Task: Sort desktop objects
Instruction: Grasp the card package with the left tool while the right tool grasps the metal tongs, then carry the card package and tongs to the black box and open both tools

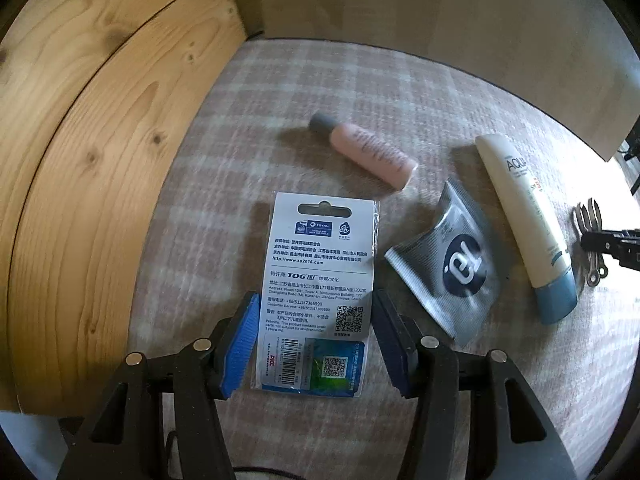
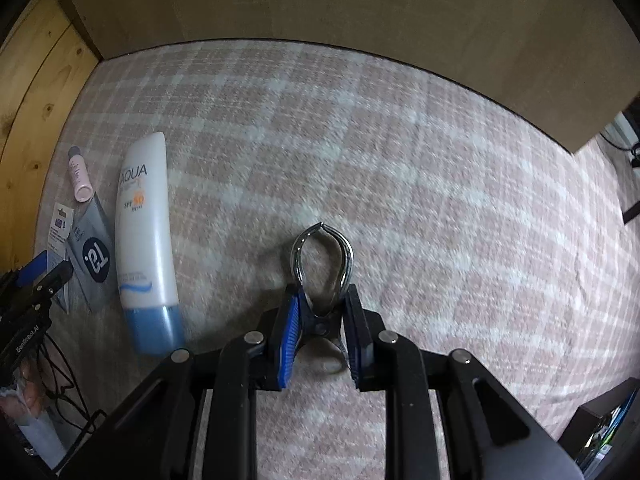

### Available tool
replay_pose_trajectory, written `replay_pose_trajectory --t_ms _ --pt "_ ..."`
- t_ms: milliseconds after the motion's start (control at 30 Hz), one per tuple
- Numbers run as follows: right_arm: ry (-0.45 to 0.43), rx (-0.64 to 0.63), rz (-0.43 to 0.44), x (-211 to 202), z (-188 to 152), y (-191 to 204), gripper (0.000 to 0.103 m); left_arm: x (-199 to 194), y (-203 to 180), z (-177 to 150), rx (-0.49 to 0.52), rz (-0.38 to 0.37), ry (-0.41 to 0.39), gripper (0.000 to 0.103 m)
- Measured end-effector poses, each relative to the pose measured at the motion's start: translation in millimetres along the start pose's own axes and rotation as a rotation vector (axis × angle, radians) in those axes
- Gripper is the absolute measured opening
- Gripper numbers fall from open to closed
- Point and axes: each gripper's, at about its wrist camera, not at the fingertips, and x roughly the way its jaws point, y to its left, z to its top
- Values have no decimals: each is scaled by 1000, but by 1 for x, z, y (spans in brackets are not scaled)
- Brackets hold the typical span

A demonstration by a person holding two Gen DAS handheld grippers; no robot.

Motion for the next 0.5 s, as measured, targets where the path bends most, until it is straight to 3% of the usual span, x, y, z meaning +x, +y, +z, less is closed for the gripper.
replay_pose_trajectory --t_ms 333,467,500 --pt "-53 8 65 -39 -26 9 21 -38 1 -11 -24 -17 -62 53" --pt "-77 23 76 -61 -43 1 21 -72 -23 -36 2 -30 -95 53" --pt "-83 28 80 -66 -47 -20 21 -78 -31 -38 12 -37 -103 53"
